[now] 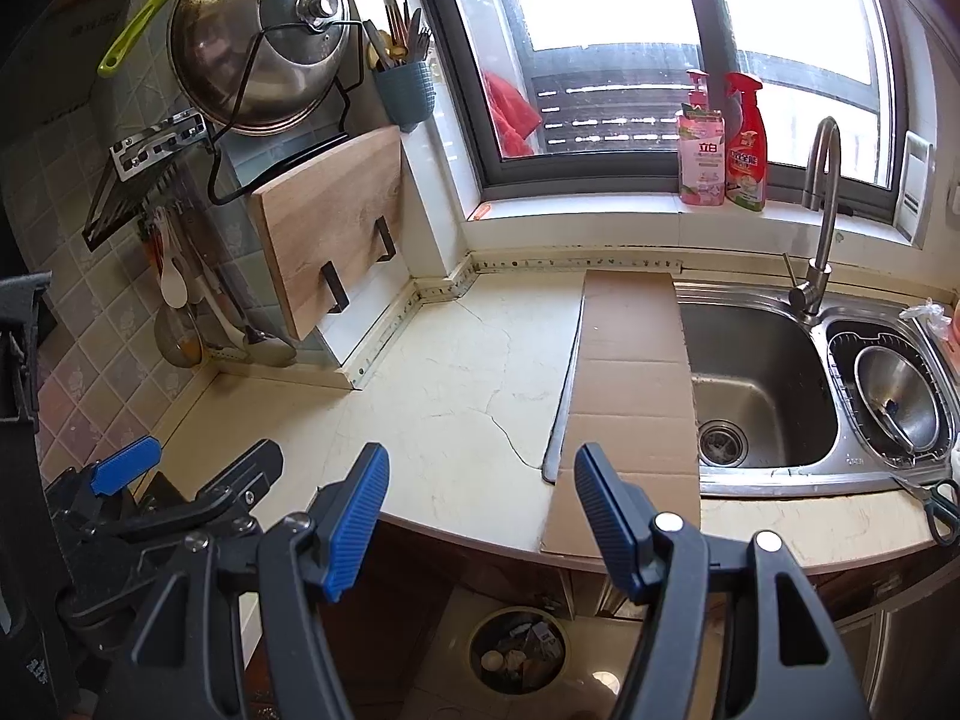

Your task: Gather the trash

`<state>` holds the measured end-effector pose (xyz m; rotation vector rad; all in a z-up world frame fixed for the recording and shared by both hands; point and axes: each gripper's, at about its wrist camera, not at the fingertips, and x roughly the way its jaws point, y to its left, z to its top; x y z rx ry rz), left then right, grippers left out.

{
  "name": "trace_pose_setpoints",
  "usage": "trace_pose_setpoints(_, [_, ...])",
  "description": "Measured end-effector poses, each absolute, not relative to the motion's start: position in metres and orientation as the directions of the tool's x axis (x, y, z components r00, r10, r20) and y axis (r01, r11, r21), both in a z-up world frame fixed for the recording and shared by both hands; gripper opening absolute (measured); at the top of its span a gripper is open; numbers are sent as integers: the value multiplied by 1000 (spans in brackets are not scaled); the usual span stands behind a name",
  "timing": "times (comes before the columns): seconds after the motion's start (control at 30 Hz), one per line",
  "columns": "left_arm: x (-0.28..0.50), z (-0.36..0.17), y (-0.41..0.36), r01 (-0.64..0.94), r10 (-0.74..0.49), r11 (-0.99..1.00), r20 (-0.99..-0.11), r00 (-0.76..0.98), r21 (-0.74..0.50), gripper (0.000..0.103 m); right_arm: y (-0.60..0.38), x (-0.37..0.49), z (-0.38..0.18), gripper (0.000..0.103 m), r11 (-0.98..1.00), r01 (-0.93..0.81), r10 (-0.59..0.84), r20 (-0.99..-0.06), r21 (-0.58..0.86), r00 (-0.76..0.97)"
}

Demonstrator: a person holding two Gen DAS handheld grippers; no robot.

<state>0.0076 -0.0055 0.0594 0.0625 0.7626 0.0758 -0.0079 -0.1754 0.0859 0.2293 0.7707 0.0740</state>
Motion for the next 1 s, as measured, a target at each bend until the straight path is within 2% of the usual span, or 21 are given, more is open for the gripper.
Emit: trace_pose_setpoints(1.0, [12, 57, -11, -26, 63, 998, -697, 714, 63, 102, -180, -10, 86, 65, 973, 30, 138, -679, 230, 721])
